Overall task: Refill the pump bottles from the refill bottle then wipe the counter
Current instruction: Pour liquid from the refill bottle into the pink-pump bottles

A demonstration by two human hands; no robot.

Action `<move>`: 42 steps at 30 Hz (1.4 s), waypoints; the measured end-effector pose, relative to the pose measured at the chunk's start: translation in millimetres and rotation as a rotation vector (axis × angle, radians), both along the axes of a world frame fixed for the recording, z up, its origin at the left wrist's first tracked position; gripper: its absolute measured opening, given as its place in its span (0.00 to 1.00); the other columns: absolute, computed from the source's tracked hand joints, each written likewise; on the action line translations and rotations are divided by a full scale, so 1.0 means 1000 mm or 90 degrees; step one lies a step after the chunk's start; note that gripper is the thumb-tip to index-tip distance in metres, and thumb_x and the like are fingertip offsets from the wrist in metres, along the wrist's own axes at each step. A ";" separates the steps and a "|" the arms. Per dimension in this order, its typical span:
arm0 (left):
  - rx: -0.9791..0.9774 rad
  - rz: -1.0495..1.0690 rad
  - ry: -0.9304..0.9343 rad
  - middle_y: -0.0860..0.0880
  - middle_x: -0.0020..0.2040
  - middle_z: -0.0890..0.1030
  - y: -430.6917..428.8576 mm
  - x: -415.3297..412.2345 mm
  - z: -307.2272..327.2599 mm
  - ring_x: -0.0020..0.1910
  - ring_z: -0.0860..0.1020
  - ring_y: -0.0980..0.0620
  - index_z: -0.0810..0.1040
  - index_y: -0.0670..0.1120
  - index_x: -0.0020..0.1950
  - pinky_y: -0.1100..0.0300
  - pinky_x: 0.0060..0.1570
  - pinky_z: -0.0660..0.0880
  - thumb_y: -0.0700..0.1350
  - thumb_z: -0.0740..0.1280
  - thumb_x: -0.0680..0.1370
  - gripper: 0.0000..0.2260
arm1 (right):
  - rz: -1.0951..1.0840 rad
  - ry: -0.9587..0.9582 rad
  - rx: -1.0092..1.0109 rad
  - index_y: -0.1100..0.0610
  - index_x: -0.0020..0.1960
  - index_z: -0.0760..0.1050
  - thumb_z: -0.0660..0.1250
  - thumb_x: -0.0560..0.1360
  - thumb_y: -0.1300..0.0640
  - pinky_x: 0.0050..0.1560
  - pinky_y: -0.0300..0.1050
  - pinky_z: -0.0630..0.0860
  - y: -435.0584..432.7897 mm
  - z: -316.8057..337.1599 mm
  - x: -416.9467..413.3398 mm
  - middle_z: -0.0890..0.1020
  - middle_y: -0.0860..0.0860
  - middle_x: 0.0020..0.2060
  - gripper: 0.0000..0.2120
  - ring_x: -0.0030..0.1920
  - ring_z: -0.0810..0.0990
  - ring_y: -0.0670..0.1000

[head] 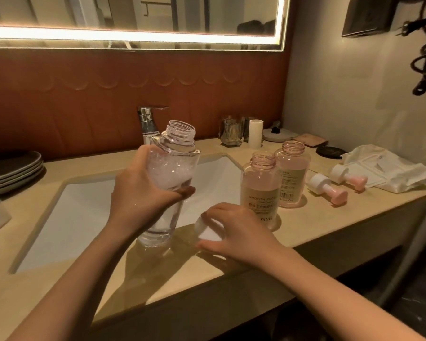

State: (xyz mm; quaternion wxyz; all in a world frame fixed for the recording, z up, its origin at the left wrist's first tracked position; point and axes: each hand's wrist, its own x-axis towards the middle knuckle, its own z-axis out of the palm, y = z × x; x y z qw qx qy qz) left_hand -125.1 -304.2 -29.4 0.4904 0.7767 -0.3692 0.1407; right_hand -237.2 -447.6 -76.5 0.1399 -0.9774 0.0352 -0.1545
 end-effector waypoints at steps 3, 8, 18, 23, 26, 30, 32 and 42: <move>0.011 -0.001 -0.009 0.51 0.57 0.77 0.000 0.001 -0.001 0.52 0.75 0.51 0.70 0.50 0.60 0.67 0.38 0.70 0.53 0.80 0.60 0.33 | -0.005 -0.053 0.065 0.53 0.60 0.76 0.68 0.71 0.39 0.58 0.49 0.74 0.001 -0.010 -0.001 0.79 0.47 0.57 0.24 0.58 0.75 0.47; 0.040 0.003 -0.042 0.50 0.57 0.78 -0.003 -0.001 0.003 0.53 0.75 0.48 0.70 0.51 0.61 0.60 0.39 0.73 0.54 0.79 0.60 0.33 | -0.039 -0.161 0.183 0.50 0.69 0.70 0.66 0.72 0.37 0.61 0.28 0.61 0.009 -0.018 -0.011 0.75 0.43 0.65 0.29 0.64 0.69 0.38; 0.163 -0.010 -0.119 0.47 0.57 0.79 -0.026 -0.005 0.024 0.49 0.74 0.50 0.69 0.50 0.64 0.57 0.41 0.68 0.54 0.80 0.60 0.36 | 0.002 -0.283 0.792 0.42 0.64 0.68 0.69 0.70 0.44 0.66 0.45 0.71 0.019 -0.008 -0.020 0.76 0.45 0.62 0.24 0.63 0.75 0.43; 0.210 -0.006 -0.164 0.49 0.49 0.79 -0.036 -0.004 0.027 0.42 0.75 0.51 0.69 0.51 0.62 0.58 0.34 0.70 0.56 0.79 0.61 0.34 | 0.023 -0.220 1.053 0.45 0.67 0.66 0.69 0.64 0.46 0.68 0.49 0.69 0.022 0.015 -0.013 0.79 0.48 0.55 0.32 0.61 0.77 0.51; 0.245 0.001 -0.183 0.53 0.43 0.76 -0.040 -0.007 0.027 0.38 0.73 0.51 0.69 0.50 0.62 0.59 0.30 0.66 0.57 0.78 0.62 0.33 | 0.005 -0.198 1.057 0.44 0.71 0.61 0.70 0.66 0.45 0.70 0.52 0.65 0.024 0.023 -0.002 0.80 0.47 0.53 0.36 0.62 0.75 0.51; 0.270 0.016 -0.207 0.54 0.37 0.74 -0.043 -0.005 0.025 0.38 0.73 0.49 0.69 0.51 0.60 0.56 0.34 0.68 0.57 0.77 0.61 0.32 | -0.066 -0.190 1.047 0.41 0.73 0.56 0.72 0.69 0.45 0.70 0.51 0.63 0.021 0.029 0.011 0.77 0.49 0.58 0.38 0.64 0.72 0.52; 0.284 0.014 -0.209 0.54 0.39 0.74 -0.045 -0.005 0.027 0.40 0.73 0.48 0.69 0.51 0.60 0.55 0.36 0.70 0.59 0.74 0.60 0.32 | -0.079 -0.185 1.052 0.40 0.73 0.54 0.73 0.69 0.45 0.70 0.50 0.62 0.020 0.033 0.017 0.76 0.51 0.62 0.40 0.65 0.71 0.52; 0.317 0.002 -0.250 0.58 0.29 0.68 -0.058 -0.006 0.040 0.35 0.69 0.48 0.70 0.53 0.61 0.57 0.35 0.65 0.59 0.71 0.64 0.28 | -0.112 -0.176 1.137 0.51 0.61 0.73 0.71 0.71 0.46 0.59 0.43 0.67 0.021 0.042 0.029 0.82 0.49 0.55 0.21 0.59 0.76 0.48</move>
